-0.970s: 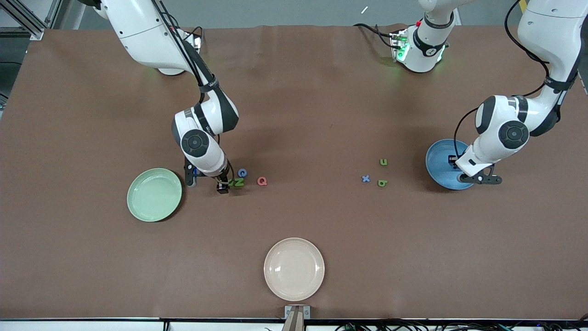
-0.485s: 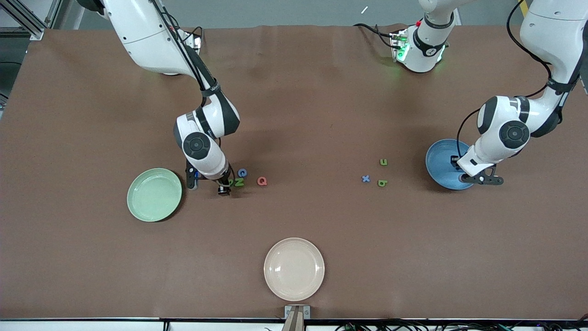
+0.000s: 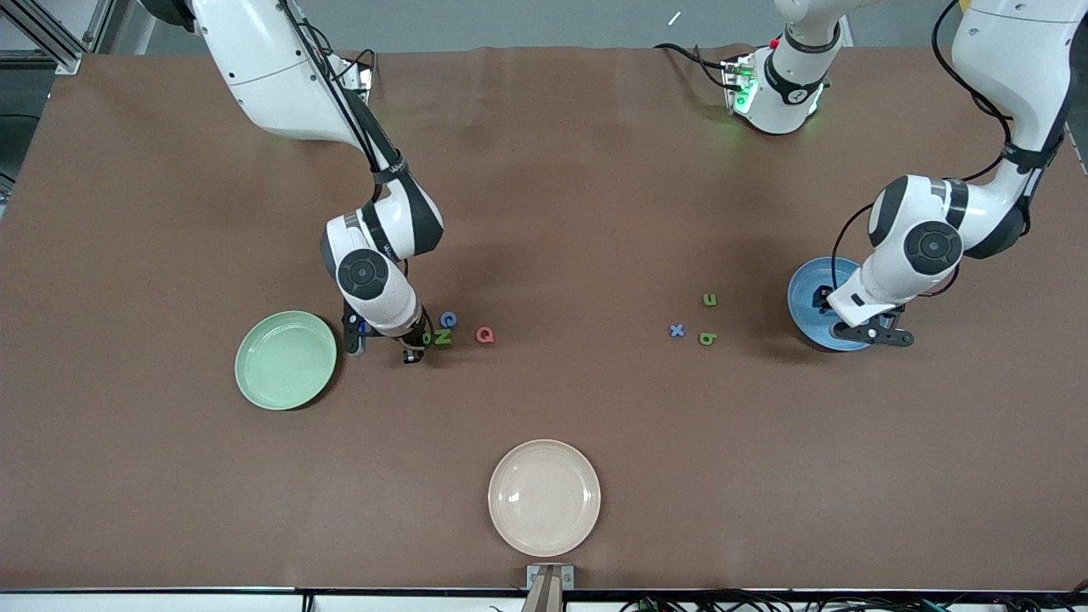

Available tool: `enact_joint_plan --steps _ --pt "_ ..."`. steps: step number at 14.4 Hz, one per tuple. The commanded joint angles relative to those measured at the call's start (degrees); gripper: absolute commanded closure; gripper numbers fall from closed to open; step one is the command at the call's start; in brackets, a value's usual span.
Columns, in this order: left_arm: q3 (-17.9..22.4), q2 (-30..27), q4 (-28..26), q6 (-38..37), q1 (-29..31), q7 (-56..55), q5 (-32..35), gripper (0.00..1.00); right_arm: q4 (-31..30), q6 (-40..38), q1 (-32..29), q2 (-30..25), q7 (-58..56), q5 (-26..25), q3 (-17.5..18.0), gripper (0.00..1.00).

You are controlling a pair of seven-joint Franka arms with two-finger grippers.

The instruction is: Sort upper and lower case letters into plates

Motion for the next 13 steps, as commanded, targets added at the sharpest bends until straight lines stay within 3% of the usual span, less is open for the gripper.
enact_joint_plan --steps 1,4,10,13 --pt "-4.1 -1.8 -0.7 -2.1 0.5 -5.3 -2.5 0.01 0.2 -6.2 -2.9 -3.1 -6.9 -0.1 0.0 1.0" --pt "-9.3 -1.3 -0.1 -2.5 0.3 -16.3 -5.1 0.01 -1.0 -9.2 -7.5 -7.5 -17.2 -0.1 -0.1 1.0" --pt "-15.4 1.9 -0.1 -1.8 -0.9 -31.2 -5.1 0.01 -7.8 -9.2 -18.2 -13.2 -36.7 -0.2 -0.2 1.0" --pt "-15.8 3.4 -0.1 0.7 -3.7 -36.6 -5.1 0.01 -11.6 -1.5 -22.4 -12.5 -41.6 -0.2 -0.1 1.0"
